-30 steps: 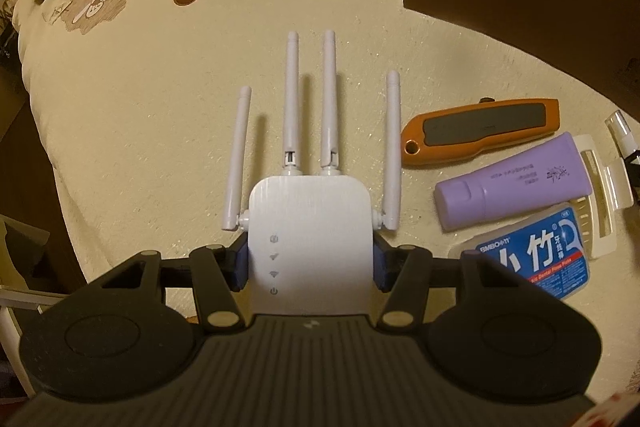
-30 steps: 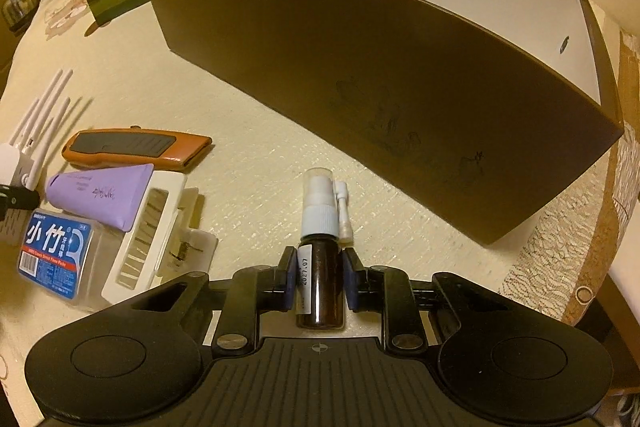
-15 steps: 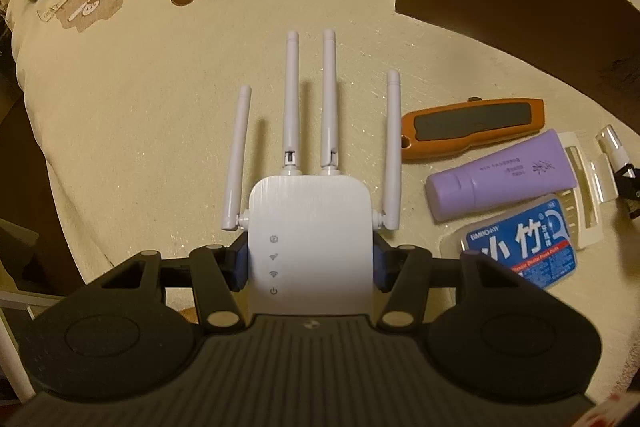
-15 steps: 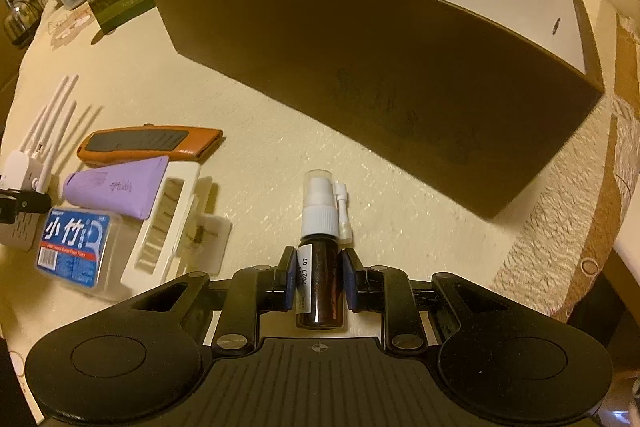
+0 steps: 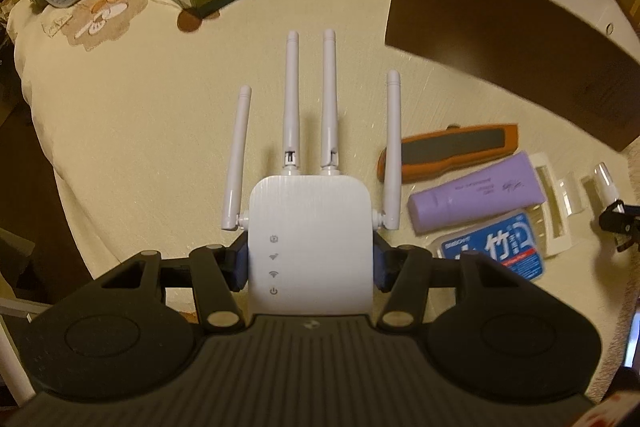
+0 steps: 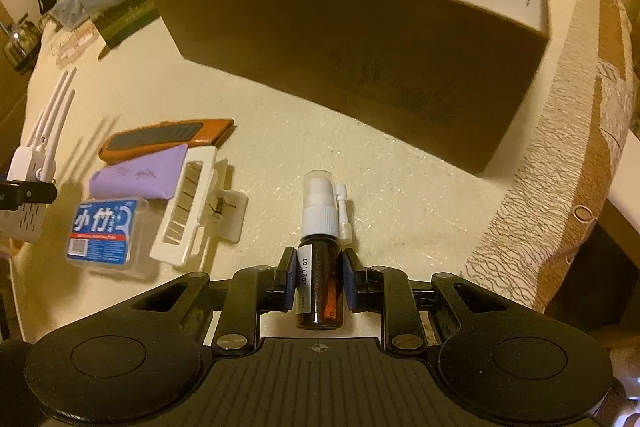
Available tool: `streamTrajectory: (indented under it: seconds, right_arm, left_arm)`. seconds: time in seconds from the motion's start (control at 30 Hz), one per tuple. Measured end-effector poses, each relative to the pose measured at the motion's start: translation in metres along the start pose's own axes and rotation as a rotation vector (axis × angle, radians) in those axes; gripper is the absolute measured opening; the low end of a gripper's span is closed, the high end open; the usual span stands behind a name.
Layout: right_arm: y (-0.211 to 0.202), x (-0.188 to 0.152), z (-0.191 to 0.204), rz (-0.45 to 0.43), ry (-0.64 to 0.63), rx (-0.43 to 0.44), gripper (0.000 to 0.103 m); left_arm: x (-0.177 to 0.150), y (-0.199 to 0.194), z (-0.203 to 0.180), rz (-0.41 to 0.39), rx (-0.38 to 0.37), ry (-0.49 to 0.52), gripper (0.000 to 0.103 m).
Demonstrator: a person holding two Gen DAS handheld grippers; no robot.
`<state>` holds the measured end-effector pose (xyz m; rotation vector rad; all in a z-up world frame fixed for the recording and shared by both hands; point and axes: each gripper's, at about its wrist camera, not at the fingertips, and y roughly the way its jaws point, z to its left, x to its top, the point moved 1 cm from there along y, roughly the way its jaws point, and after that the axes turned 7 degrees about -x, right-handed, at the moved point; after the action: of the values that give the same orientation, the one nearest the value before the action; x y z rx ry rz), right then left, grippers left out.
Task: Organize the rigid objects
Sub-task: 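Carry both items into the brown box and open the left gripper releasing the router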
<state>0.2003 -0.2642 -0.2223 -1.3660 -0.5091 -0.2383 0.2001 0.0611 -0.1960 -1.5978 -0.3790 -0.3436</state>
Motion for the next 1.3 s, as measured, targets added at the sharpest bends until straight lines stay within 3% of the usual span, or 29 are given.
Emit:
streamTrajectory:
  seconds: [0.4, 0.73, 1.0, 1.3]
  right_arm:
    - [-0.052, 0.021, -0.015, -0.118, 0.087, 0.029, 0.020]
    - [-0.087, 0.074, -0.032, -0.244, 0.109, 0.031, 0.020]
    - [-0.080, 0.120, -0.049, -0.273, 0.111, -0.003, 0.020]
    - [-0.047, 0.154, -0.065, -0.218, 0.127, -0.069, 0.020]
  left_arm:
    - [0.038, -0.049, -0.021, -0.122, -0.047, 0.074, 0.052]
    - [0.099, -0.069, -0.059, -0.219, -0.102, 0.217, 0.052]
    - [0.163, -0.058, -0.099, -0.267, -0.121, 0.317, 0.052]
    - [0.226, -0.017, -0.136, -0.255, -0.108, 0.397, 0.052]
